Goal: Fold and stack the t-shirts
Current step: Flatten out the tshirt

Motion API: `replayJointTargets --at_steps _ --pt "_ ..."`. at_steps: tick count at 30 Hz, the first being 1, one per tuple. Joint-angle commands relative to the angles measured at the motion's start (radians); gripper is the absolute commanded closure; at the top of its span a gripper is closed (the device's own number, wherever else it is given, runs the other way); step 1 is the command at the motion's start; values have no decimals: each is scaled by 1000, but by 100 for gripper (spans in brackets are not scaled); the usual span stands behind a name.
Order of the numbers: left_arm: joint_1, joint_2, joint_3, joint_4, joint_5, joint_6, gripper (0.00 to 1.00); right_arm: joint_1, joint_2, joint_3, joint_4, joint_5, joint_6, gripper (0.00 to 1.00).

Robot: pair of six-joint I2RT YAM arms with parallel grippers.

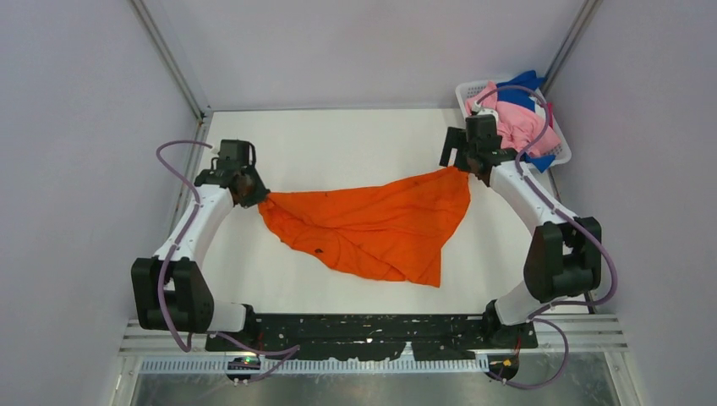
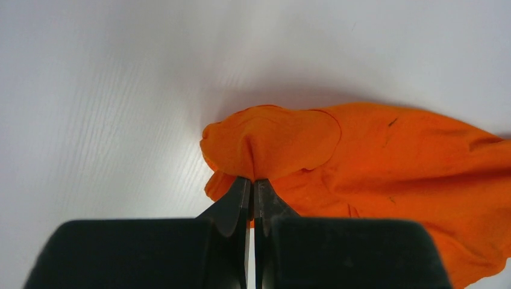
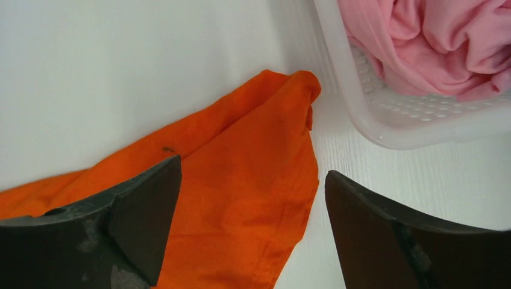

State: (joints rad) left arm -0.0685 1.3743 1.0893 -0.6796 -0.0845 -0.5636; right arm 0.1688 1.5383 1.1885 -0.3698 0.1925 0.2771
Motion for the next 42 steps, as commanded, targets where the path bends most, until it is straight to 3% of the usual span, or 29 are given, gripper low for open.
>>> replayJointTargets --at_steps 1,6,10,14,18,20,29,32,39,42 --pt "6 -10 24 60 40 -7 100 40 -82 99 -12 99 -39 2" --pt "5 -43 -43 89 62 -11 100 180 -238 -86 -127 42 -81 4" --pt "6 -62 -86 97 66 -9 100 371 -338 -224 -233 -112 -60 4" --pt "5 -51 -99 91 65 -5 100 615 -344 -293 -286 -155 1 4" --pt "5 -45 -115 99 68 -5 100 742 -274 -309 -319 -71 43 3" --pt "5 -44 -117 100 72 -4 100 771 -221 -312 -315 -49 56 1" --pt "6 -61 -131 97 58 10 100 800 -62 -290 -299 107 98 11" --pt "5 -62 -135 99 58 10 100 801 -45 -290 -297 156 127 26" --pt "5 -60 -131 92 48 15 100 797 0 -292 -299 237 190 36" --pt "6 -64 -131 95 50 16 100 795 -14 -291 -293 242 201 46"
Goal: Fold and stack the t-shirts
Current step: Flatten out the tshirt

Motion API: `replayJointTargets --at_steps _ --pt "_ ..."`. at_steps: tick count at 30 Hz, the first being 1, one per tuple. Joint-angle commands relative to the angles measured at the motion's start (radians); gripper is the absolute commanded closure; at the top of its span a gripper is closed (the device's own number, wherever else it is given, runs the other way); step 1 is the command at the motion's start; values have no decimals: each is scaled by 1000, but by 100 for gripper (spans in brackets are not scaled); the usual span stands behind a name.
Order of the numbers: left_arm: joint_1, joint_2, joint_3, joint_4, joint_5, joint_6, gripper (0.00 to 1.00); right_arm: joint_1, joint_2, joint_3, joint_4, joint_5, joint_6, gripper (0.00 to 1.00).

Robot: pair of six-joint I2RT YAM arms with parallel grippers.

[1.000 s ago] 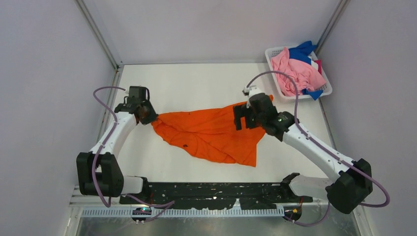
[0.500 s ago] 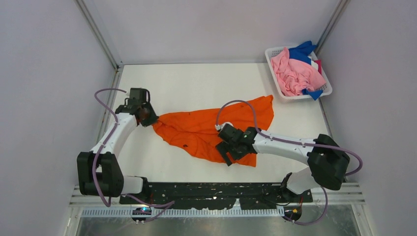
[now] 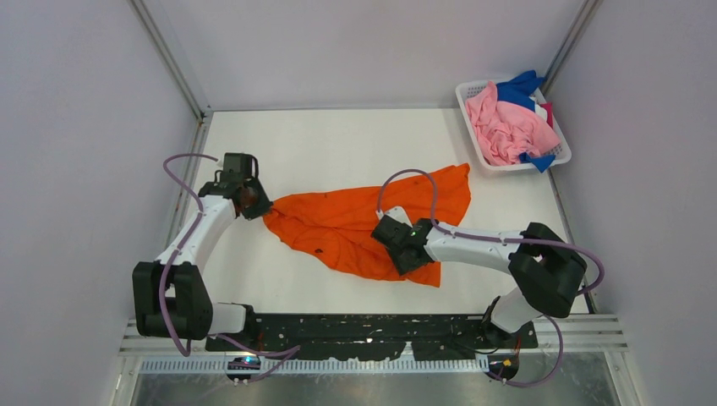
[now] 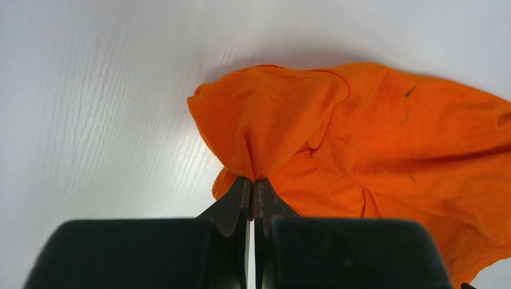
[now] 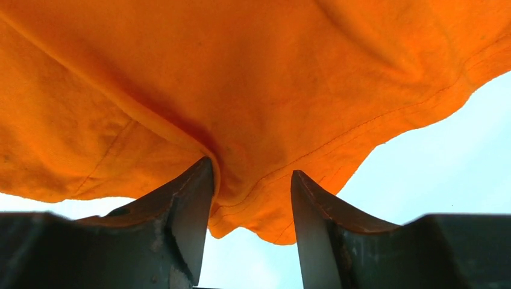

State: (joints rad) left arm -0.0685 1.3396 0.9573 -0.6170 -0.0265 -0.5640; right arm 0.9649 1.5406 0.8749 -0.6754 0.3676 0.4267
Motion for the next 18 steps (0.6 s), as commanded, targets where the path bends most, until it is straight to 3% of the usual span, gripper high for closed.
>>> replayJointTargets --at_steps 1,5,11,18 --pt "6 -30 0 31 -9 16 100 -1 -20 22 13 71 55 51" --pt "6 -31 -3 29 -13 18 100 -5 -32 25 -6 95 69 60" --pt "5 -28 2 30 -14 18 100 -17 -37 32 -41 119 75 63" --pt "5 -27 8 28 -13 19 100 -18 -72 -13 -21 -98 45 69"
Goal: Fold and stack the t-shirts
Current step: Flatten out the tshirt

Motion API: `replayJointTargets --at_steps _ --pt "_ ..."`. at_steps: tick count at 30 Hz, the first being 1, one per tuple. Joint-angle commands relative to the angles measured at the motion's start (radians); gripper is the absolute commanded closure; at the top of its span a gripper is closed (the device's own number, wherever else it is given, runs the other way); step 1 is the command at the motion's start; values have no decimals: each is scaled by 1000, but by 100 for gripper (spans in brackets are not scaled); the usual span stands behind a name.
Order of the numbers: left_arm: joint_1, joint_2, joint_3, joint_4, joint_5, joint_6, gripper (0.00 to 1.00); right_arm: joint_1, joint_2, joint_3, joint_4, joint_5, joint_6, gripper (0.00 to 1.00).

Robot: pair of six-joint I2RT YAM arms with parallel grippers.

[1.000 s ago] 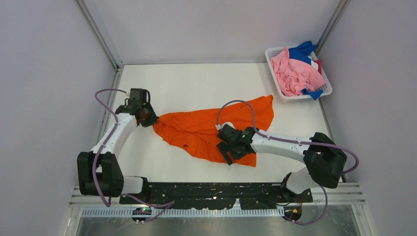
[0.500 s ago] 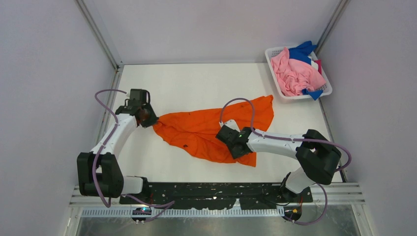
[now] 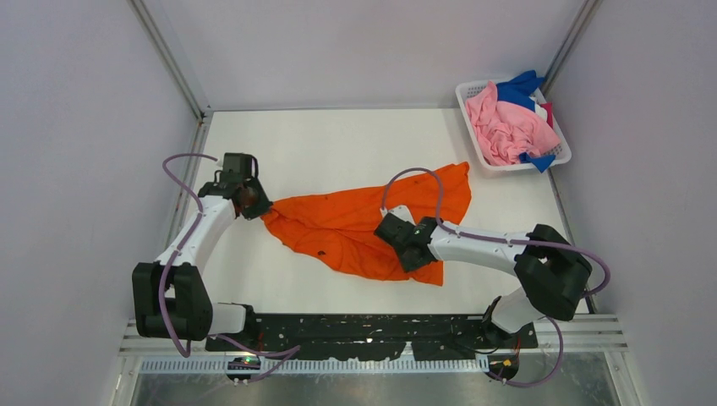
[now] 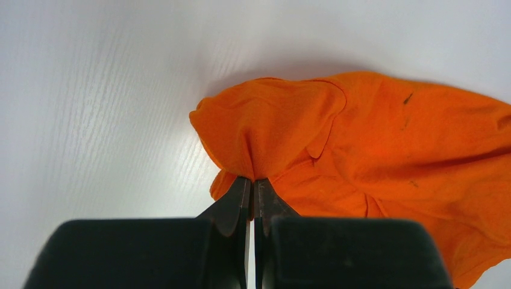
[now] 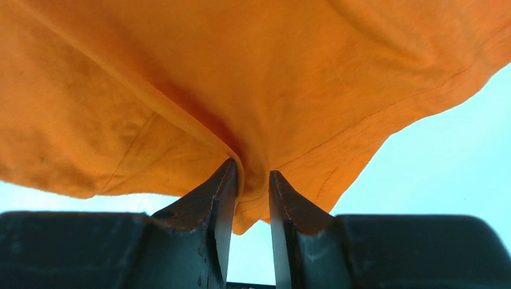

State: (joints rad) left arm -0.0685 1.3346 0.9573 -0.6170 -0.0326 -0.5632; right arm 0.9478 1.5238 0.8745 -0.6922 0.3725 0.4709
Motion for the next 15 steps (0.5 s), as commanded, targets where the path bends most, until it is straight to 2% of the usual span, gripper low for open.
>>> replayJointTargets --at_steps 1,4,9,13,15 --pt "4 -23 9 29 -7 18 100 -1 -63 -18 -3 -107 4 70" --pt "5 -22 11 27 -8 19 100 -1 -69 -32 -1 -103 16 75" --pt "5 -24 11 24 -10 20 100 -4 -46 -37 10 -83 27 76" --pt "4 -30 9 23 -12 20 100 -7 -52 -25 15 -68 37 83" --pt "5 -35 8 21 -15 20 100 -8 -71 -21 14 -58 43 91"
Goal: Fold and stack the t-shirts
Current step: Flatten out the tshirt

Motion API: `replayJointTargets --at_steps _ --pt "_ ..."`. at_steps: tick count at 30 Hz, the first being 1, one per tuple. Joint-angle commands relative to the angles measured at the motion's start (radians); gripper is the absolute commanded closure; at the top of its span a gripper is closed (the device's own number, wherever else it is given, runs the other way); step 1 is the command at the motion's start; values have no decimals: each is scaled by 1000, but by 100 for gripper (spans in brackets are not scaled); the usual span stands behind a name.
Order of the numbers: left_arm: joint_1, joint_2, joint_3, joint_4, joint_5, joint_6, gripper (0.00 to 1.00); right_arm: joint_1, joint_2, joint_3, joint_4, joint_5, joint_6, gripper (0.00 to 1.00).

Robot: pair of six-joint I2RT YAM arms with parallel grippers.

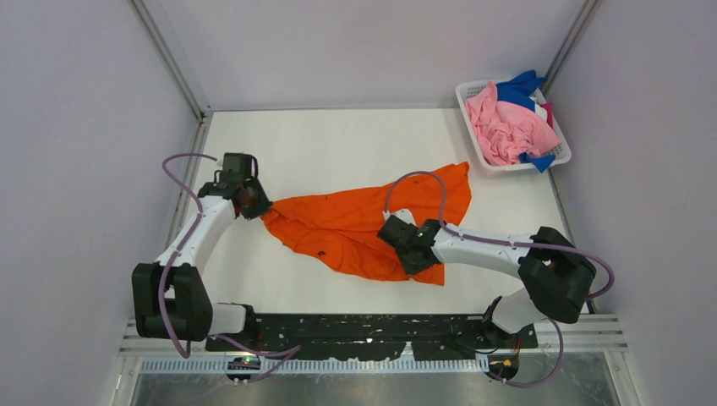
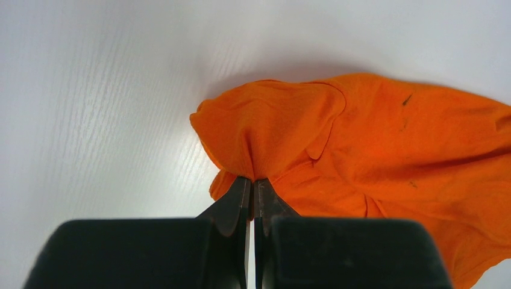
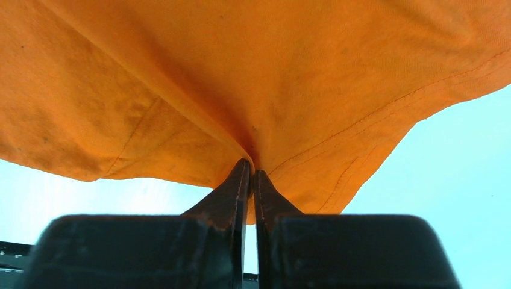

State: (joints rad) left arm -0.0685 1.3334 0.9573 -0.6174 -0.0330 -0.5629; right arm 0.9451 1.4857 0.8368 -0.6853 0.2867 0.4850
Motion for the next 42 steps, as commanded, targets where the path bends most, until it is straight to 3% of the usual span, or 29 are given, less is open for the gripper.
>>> replayJointTargets --at_steps 1,15,20,23,29,35,42 --pt "5 -37 7 23 -16 20 100 -6 -47 17 6 39 30 93" --pt "6 -48 19 29 -13 10 100 -110 -149 30 -42 145 -54 95" --pt "4 -72 36 63 26 -19 100 -183 -193 57 74 330 -134 95" --pt "0 -130 69 68 89 -26 100 -199 -245 95 162 436 -246 95" --pt "-20 -370 131 86 70 -28 100 -227 -439 156 292 596 -482 95" --pt "-28 -586 174 194 187 -16 100 -230 -649 295 264 425 -553 95" --pt "-28 -715 386 166 198 24 100 -229 -797 495 200 117 -634 95"
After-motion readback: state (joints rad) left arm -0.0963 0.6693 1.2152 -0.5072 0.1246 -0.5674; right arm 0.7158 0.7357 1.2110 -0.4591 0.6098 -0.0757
